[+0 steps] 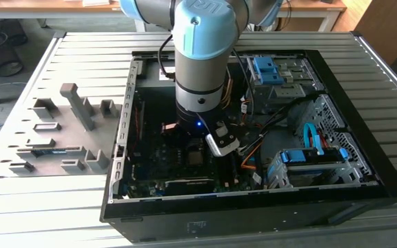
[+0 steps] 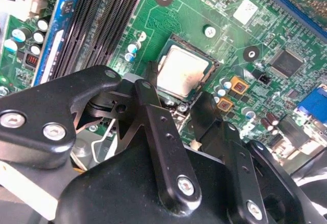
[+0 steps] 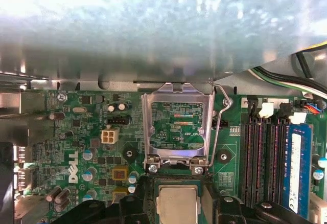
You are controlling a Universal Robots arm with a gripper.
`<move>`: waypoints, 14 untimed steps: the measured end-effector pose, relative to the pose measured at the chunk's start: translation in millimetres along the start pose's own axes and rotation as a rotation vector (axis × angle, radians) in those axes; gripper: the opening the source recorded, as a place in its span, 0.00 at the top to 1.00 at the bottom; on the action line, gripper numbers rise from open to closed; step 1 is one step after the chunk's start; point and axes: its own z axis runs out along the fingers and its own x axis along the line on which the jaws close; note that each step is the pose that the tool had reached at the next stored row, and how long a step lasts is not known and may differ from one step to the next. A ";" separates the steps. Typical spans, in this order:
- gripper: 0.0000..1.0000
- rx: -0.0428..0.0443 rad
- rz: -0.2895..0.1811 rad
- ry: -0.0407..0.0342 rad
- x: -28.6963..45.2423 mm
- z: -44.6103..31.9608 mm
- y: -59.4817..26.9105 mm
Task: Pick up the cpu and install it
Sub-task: 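Place the cpu into insertion slot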
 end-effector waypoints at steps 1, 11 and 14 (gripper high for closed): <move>0.47 0.0000 0.000 -0.0002 0.6 0.0 0.0; 0.47 0.0000 0.000 -0.0008 1.9 -2.5 0.1; 0.47 -0.0004 0.000 0.0001 0.9 -4.3 0.1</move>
